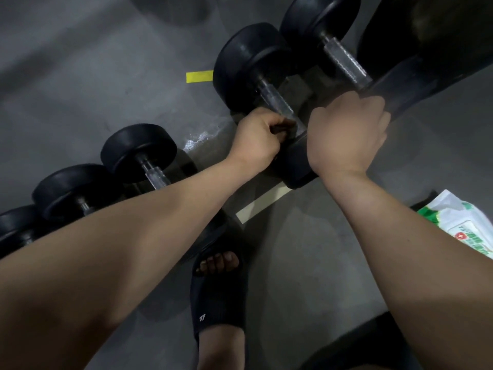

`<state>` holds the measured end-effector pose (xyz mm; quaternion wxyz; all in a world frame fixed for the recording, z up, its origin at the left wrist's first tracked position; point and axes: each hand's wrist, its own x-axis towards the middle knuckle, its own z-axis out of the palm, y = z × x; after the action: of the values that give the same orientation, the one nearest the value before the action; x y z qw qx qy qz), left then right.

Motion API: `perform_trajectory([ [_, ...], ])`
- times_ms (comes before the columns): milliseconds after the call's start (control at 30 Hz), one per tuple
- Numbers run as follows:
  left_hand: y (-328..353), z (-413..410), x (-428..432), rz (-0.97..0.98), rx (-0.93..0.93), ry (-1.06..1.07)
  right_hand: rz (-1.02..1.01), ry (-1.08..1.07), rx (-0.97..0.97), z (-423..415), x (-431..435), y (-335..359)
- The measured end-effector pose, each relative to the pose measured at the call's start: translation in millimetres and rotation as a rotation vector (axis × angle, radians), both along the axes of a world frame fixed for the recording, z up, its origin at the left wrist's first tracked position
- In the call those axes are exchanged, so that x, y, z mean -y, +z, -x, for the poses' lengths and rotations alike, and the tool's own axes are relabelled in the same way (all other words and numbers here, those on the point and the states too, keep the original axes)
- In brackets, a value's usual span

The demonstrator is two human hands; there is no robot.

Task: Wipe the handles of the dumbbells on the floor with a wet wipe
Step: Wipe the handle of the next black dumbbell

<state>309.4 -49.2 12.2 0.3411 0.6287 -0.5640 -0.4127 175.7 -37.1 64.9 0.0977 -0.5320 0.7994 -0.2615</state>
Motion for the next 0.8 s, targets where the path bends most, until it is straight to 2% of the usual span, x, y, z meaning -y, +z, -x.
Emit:
perform_trajectory([
  [100,5,-1,8,0.062,0.049,0.149,-0.001,-0.002,0.008,1,1,0],
  [167,9,-5,17,0.036,0.031,0.286,0.004,0.002,0.013,0,0,-1],
  [233,9,-3,20,0.042,0.086,0.306,0.007,0.005,0.012,-1,0,-1],
  [300,11,7,11,0.104,0.210,0.175,0.009,0.005,0.014,0,0,-1],
  [367,9,9,2,0.176,0.234,0.052,0.015,0.003,0.020,0,0,-1],
  [433,5,2,5,0.216,0.199,0.057,0.017,0.001,0.016,0,0,-1],
  [533,9,-7,19,0.204,0.252,0.156,0.014,0.005,0.010,0,0,0],
  [600,11,-6,16,0.251,0.302,0.117,0.012,0.003,0.013,-1,0,0],
  [733,6,-4,1,0.434,0.449,-0.264,0.018,0.004,0.012,0,-1,-1],
  [800,7,-14,15,0.397,0.555,-0.269,0.012,0.006,0.008,0,0,0],
])
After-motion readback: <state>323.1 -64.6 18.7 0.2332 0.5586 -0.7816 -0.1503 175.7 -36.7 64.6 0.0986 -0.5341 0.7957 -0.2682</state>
